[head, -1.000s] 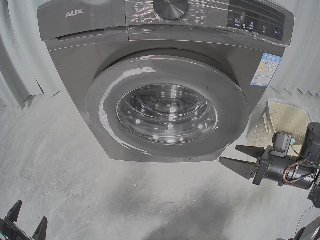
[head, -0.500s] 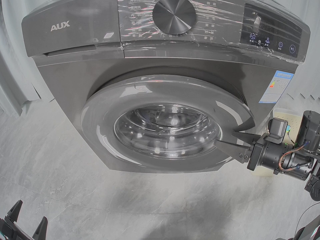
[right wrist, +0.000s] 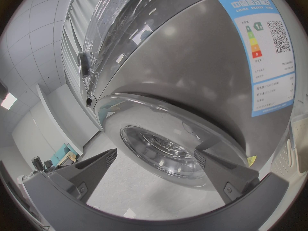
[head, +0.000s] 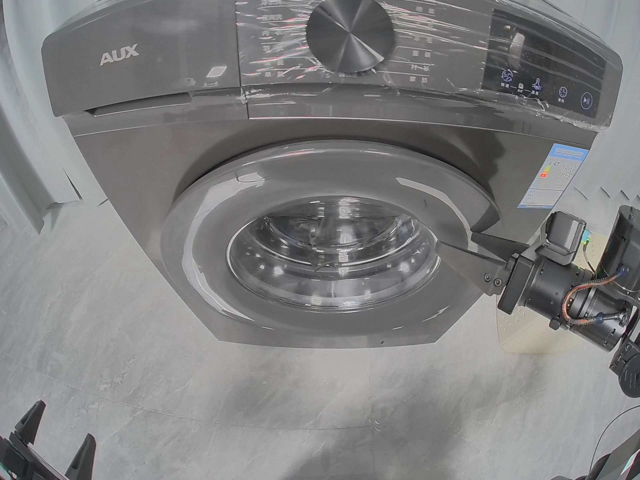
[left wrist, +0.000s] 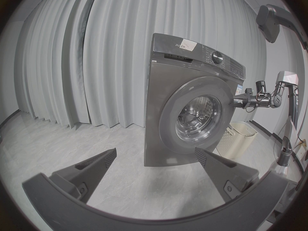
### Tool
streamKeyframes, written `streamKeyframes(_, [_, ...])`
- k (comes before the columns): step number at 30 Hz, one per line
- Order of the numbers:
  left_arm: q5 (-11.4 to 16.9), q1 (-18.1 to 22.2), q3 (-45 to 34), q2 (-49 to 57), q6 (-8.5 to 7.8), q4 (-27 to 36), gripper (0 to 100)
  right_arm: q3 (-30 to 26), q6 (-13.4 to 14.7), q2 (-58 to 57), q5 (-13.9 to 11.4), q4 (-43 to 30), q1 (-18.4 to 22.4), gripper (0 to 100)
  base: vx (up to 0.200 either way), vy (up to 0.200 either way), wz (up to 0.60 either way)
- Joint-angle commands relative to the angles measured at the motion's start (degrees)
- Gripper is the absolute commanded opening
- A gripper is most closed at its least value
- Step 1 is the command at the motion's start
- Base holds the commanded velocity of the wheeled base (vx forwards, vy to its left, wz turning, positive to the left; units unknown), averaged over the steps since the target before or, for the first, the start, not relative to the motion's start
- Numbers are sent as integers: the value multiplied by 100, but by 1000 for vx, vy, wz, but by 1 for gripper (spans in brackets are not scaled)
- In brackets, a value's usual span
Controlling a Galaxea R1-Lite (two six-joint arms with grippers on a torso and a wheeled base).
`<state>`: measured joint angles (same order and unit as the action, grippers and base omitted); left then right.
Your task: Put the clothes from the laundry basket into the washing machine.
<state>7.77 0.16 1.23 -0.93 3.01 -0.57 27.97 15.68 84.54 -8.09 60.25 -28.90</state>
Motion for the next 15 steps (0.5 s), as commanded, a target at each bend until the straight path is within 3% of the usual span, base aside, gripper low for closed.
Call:
streamKeyframes(1, [-3,2,0,93,7,-4,100,-239,-118,-122,54,101,-10,100,0,0,0])
streamKeyframes(7, [-3,2,0,93,7,-4,100,-1619,-575,-1467,-52,-39,-221,100,0,0,0])
streamKeyframes(10, [-3,2,0,93,-2,-13,100,-1715,-601,-1590,-69,-48,-230,100,0,0,0])
streamKeyframes(11, [32,2,0,93,-2,-4,100,-2313,-759,-2715,-184,-435,-247,100,0,0,0])
streamKeyframes(15, [252,2,0,93,-11,-13,100,-2489,-759,-3981,-149,-1437,-72,100,0,0,0])
